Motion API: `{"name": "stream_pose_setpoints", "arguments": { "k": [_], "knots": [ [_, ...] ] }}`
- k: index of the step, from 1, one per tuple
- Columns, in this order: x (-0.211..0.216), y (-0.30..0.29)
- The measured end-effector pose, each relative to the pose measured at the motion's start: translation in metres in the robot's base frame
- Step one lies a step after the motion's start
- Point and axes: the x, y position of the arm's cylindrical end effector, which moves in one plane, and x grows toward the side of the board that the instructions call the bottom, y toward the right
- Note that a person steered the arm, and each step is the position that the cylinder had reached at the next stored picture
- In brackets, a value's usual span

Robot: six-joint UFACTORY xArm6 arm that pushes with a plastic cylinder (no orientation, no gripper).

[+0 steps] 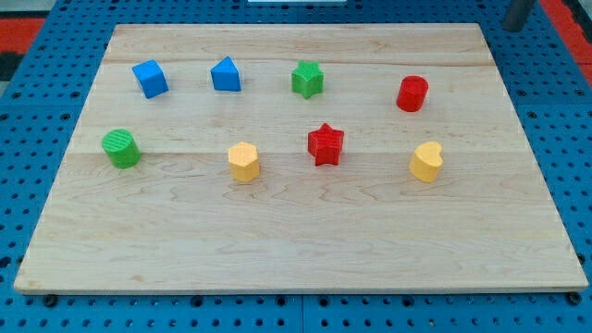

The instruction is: Move the blue triangle left to the green star

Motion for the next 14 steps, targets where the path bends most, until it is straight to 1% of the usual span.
{"name": "stream_pose_setpoints", "arguments": {
  "k": [1, 2, 3, 4, 5, 6, 7, 8, 10, 11, 12, 13, 14],
  "knots": [
    [-0.003, -0.041],
    [0.0, -0.115],
    [0.009, -0.16],
    [0.042, -0.182],
    [0.058, -0.187],
    [0.045, -0.216],
    [0.024, -0.305],
    [0.037, -0.379],
    [0.081, -0.364],
    [0.112, -0.365],
    [0.133, -0.388],
    [0.157, -0.427],
    [0.148, -0.478]
  ]
}}
